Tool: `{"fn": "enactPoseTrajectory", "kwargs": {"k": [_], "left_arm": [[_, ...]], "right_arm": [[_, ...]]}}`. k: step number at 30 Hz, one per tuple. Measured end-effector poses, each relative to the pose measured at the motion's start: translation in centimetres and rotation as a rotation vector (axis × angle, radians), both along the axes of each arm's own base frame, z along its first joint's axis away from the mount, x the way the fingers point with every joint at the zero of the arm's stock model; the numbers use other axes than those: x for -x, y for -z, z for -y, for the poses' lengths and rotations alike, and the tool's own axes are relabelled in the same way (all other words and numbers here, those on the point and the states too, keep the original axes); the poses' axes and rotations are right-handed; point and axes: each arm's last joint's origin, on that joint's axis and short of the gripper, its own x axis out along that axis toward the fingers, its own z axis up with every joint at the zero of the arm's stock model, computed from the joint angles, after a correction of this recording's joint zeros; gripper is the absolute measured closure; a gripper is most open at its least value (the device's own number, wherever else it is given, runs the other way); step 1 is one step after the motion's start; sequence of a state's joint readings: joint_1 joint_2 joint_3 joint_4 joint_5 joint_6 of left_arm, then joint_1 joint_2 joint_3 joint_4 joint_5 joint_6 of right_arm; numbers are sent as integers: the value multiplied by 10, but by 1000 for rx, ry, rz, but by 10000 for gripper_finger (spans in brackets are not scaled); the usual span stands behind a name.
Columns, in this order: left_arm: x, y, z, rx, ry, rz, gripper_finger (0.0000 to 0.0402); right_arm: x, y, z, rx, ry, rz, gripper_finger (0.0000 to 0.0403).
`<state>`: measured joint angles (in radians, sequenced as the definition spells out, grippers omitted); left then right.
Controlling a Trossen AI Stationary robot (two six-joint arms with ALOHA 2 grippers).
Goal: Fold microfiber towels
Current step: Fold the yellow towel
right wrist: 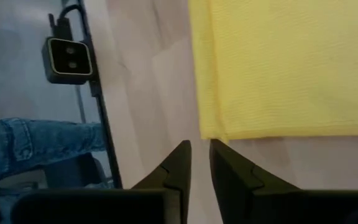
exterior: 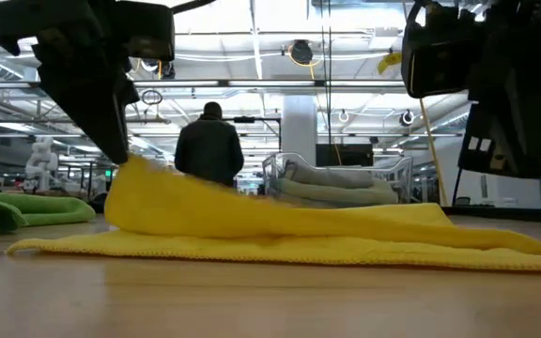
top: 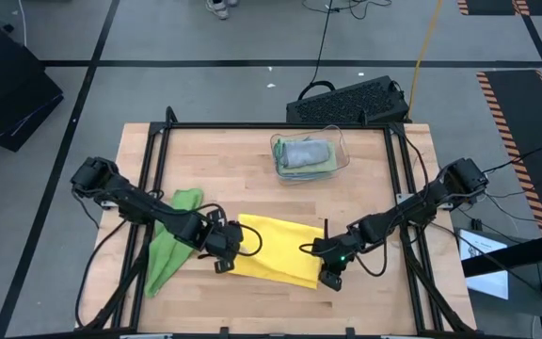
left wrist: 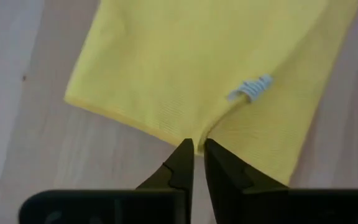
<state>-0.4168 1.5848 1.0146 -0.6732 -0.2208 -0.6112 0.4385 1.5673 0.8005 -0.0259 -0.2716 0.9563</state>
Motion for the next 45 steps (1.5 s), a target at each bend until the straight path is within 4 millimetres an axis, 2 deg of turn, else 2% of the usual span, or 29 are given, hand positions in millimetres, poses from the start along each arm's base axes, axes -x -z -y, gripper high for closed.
{"fn": "enactPoseTrajectory", "kwargs": {"k": [5, 10, 17, 26, 29, 32, 36, 39, 45], "left_arm": [[-1, 0, 2, 53, 18, -10, 327], [2, -1, 1, 71, -21, -28, 299], [7, -12, 0, 138, 15, -26, 296], [9, -7, 12, 93, 45, -8, 295], [6, -11, 18, 100, 90, 54, 295], [6, -10, 26, 55, 158, 110, 293], [12, 1, 27, 27, 131, 124, 278], [16, 7, 29, 56, 81, 115, 259], [24, 19, 38, 91, 126, 159, 206]], "right_arm": [[2, 1, 3, 1, 5, -36, 325], [4, 2, 9, -22, -14, -90, 317], [10, -10, 17, -61, -65, -105, 317], [17, -30, 31, -63, -30, -74, 316], [18, -35, 34, -51, 12, -49, 316], [17, -37, 29, 56, -7, 55, 316], [18, -31, 16, 219, -87, 151, 316], [19, -26, 10, 245, -119, 146, 316], [17, -21, -5, 260, -234, 228, 314]]}}
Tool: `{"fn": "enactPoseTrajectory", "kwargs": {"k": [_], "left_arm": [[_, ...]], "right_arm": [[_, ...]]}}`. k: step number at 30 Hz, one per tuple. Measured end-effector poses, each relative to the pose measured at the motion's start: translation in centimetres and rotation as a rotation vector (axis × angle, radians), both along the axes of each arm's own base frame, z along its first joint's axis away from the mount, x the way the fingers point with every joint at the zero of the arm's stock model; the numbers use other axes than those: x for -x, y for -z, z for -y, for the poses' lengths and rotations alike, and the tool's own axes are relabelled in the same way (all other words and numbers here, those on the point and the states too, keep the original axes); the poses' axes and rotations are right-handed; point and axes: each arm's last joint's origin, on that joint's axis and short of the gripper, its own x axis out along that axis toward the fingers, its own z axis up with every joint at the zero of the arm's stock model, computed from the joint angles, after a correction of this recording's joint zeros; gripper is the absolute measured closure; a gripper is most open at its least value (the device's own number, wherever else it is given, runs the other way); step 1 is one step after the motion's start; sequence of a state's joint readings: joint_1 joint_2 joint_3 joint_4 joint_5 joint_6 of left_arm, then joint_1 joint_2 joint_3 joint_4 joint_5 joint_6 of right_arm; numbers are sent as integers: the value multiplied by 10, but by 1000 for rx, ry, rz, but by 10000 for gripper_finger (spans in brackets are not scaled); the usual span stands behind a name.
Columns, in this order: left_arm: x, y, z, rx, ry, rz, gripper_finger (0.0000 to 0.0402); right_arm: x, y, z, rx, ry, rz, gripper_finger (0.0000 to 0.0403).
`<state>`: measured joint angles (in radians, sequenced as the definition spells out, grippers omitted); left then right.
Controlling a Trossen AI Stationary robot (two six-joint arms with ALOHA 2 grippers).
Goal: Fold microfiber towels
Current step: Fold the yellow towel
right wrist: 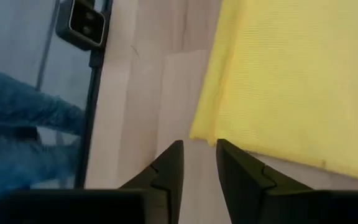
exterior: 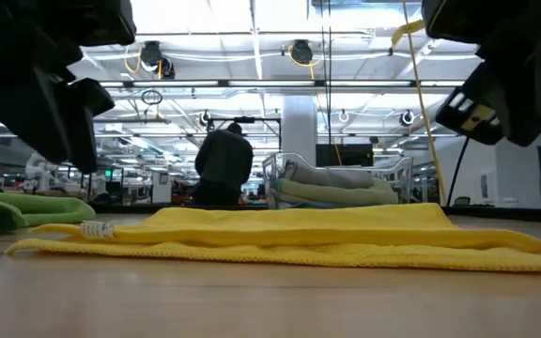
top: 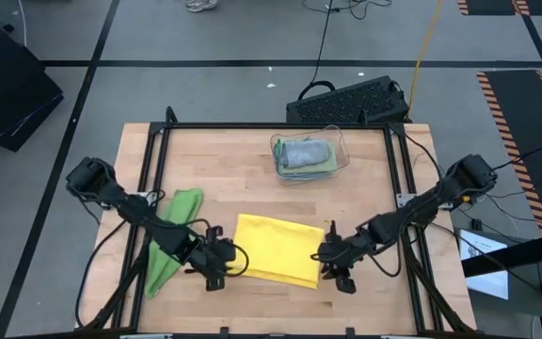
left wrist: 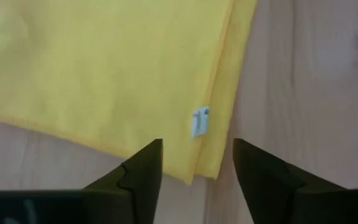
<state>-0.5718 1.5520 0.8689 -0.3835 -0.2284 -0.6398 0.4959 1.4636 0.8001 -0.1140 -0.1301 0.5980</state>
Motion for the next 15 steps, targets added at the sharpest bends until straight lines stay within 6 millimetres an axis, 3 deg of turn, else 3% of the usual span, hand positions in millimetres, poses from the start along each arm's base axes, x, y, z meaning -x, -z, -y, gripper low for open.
{"fn": "enactPoseTrajectory", "kwargs": {"k": [9, 15], "left_arm": [[4, 2, 3, -5, 37, -16, 183], [0, 7, 4, -58, 89, 1, 183]], "right_arm": [[-3, 8, -5, 117, 37, 58, 269], [-5, 8, -4, 117, 111, 70, 267]]}}
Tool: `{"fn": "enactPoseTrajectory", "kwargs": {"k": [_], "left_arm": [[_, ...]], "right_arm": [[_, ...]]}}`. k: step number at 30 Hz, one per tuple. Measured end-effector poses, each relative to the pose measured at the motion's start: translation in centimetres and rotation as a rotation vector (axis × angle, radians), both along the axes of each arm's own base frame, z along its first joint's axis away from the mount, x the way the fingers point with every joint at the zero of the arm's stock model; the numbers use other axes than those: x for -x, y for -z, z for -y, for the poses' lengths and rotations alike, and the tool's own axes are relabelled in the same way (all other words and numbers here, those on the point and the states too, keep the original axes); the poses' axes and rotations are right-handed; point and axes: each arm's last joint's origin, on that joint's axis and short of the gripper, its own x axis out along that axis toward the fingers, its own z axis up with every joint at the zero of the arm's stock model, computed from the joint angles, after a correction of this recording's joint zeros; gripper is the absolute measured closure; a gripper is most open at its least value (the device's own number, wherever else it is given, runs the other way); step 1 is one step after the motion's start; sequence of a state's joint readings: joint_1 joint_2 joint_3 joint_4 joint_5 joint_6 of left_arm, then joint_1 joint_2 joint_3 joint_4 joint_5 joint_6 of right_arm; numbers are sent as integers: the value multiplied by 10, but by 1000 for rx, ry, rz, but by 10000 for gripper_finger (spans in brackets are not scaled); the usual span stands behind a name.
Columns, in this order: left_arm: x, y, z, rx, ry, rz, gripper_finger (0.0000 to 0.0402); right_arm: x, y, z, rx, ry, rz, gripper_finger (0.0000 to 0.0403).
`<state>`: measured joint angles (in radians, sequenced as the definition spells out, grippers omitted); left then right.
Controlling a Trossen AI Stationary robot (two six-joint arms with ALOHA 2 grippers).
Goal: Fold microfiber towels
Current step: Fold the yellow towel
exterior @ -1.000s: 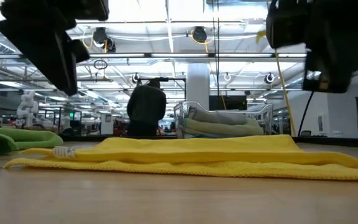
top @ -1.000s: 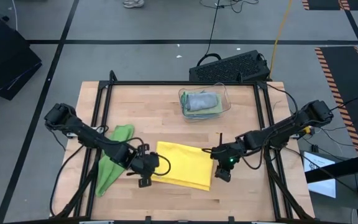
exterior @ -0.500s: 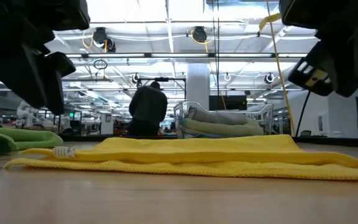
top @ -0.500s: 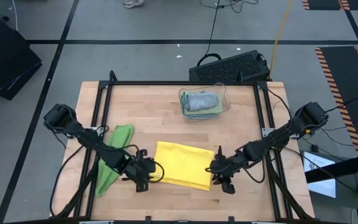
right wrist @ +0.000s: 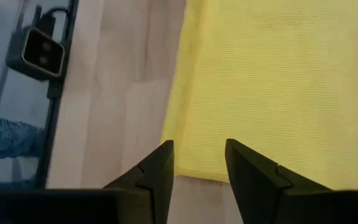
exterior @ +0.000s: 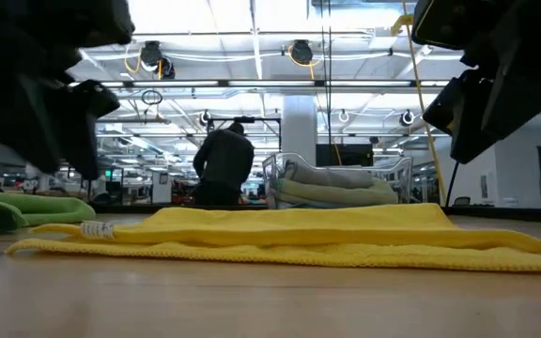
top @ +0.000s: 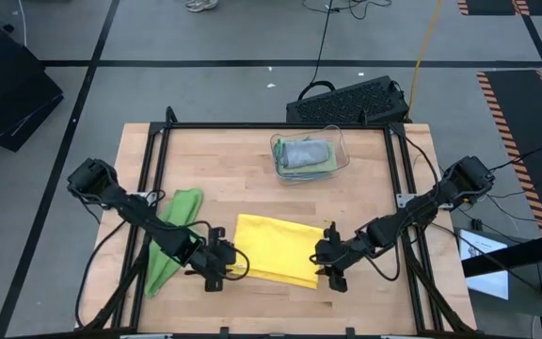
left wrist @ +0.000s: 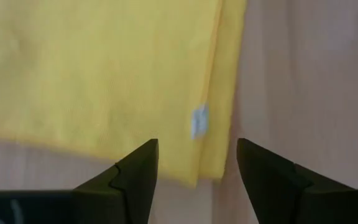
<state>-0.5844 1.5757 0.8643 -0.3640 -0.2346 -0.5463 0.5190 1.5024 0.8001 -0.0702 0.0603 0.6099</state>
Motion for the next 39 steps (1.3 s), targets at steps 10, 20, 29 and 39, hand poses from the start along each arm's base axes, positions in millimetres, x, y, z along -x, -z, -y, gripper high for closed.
{"fn": "enactPoseTrajectory", "kwargs": {"k": [10, 20, 29, 39], "left_arm": [[-6, 23, 4, -65, 9, -34, 183], [-9, 26, 1, -180, 121, -26, 221], [-13, 36, 3, -95, 145, -72, 269], [-11, 36, 6, -94, 164, -74, 290]], "right_arm": [[-4, -4, 0, -125, 277, 32, 285], [-6, -6, 1, -234, 487, 49, 303], [-6, -8, -3, -150, 368, 103, 311], [7, 10, -32, -56, 152, 56, 274]]}}
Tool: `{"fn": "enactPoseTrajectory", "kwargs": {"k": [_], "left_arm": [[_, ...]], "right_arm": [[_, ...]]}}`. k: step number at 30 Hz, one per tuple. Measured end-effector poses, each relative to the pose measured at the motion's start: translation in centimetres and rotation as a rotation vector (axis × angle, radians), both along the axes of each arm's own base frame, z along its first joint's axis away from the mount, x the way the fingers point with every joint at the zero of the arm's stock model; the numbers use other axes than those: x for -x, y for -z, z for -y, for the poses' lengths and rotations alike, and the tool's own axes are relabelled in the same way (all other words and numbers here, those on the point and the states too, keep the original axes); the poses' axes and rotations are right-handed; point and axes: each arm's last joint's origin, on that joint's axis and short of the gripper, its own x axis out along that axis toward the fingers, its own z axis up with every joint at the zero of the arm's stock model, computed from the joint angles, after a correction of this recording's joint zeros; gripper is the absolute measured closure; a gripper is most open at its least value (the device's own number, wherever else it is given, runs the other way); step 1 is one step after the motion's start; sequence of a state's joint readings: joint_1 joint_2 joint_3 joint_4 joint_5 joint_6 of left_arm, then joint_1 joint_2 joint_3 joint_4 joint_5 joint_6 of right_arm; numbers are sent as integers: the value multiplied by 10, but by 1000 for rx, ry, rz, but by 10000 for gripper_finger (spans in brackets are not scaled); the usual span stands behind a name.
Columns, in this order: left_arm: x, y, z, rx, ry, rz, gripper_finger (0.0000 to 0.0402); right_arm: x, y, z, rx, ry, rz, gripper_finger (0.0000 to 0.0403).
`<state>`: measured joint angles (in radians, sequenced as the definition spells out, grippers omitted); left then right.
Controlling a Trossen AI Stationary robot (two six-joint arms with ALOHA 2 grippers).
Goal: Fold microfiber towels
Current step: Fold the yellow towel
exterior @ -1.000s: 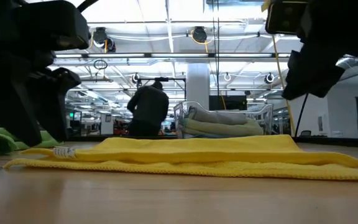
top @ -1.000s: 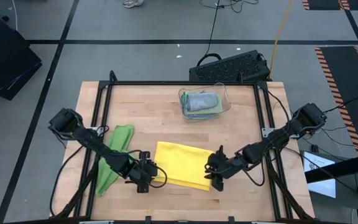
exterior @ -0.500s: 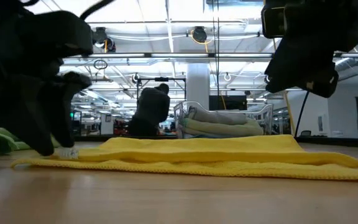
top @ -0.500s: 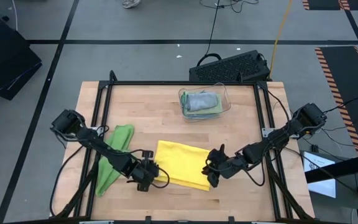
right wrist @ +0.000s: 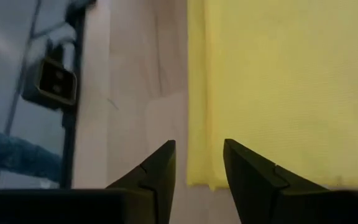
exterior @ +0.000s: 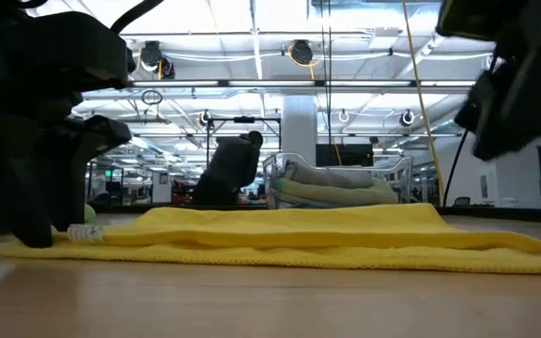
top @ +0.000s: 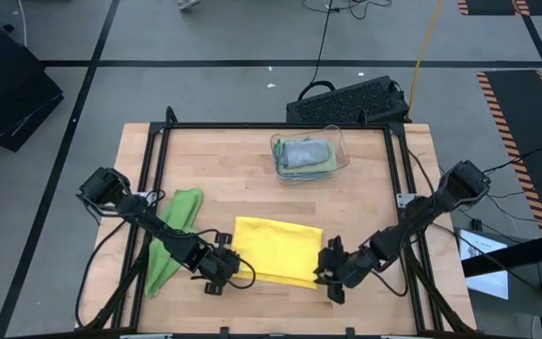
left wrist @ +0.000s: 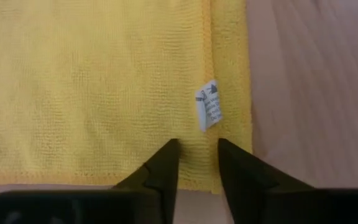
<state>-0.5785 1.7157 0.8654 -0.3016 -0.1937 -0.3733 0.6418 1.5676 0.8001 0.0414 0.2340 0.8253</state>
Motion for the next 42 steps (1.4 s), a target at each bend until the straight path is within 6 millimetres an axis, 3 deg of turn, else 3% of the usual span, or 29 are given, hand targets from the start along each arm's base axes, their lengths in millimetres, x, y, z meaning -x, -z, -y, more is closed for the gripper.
{"fn": "enactPoseTrajectory", "kwargs": {"k": [8, 15, 23, 34, 42], "left_arm": [[-1, -1, 1, 33, -11, 5, 393], [-1, -1, 1, 39, -23, 4, 377], [-1, -1, 1, 55, -41, -1, 394], [-1, -1, 2, 73, -59, -8, 349], [-1, -1, 2, 86, -81, -11, 348]], "right_arm": [[-10, 26, -10, 20, -43, 9, 300], [-14, 41, -14, -13, -31, -5, 328], [-15, 42, -13, 4, -11, 2, 356], [-12, 44, -12, 30, -12, -30, 296], [-8, 33, -7, 69, 25, -22, 308]]}}
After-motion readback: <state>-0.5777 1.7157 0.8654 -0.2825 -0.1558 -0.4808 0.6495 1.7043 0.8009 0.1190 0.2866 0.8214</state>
